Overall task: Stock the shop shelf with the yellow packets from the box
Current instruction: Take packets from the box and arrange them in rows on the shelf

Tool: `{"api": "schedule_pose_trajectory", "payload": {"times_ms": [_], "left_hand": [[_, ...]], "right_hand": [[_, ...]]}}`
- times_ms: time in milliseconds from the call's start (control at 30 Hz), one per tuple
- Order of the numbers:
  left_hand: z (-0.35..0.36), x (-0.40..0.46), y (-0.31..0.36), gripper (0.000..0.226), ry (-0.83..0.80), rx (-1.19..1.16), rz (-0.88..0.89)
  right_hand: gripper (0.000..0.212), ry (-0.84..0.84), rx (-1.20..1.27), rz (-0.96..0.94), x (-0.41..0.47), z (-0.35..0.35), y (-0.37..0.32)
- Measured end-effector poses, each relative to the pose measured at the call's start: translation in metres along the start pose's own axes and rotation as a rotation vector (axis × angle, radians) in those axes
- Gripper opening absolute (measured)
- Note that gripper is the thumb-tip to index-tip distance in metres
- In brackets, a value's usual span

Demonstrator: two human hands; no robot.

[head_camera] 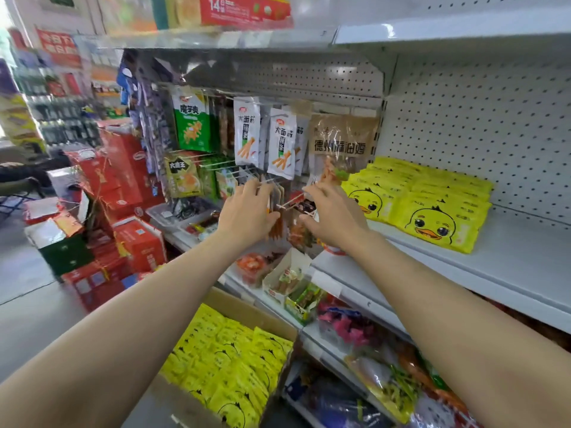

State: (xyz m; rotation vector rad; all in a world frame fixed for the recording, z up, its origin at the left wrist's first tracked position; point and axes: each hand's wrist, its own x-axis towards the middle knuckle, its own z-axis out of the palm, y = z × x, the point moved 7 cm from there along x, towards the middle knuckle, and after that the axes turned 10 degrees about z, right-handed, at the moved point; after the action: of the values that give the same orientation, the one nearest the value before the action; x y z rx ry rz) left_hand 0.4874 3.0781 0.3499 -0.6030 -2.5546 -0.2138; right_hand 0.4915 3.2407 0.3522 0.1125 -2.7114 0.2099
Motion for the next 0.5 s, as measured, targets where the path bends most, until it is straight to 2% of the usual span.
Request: {"api": "schedule_pose_trajectory", "payload": {"times_ms": [233,500], "left_hand": [[0.033,-0.023,-0.088,0.059,-0.091,-0.008,-0.092],[0.120,-0.029,-0.191,0.053,-0.249,-0.051,-0.075]], "right_hand": [[0.059,-0.118,-0.010,-0.073,0.030,0.068,-0.066],[0.061,-0.304,0.061,0.009,0.064,0.201,-0.119]]}}
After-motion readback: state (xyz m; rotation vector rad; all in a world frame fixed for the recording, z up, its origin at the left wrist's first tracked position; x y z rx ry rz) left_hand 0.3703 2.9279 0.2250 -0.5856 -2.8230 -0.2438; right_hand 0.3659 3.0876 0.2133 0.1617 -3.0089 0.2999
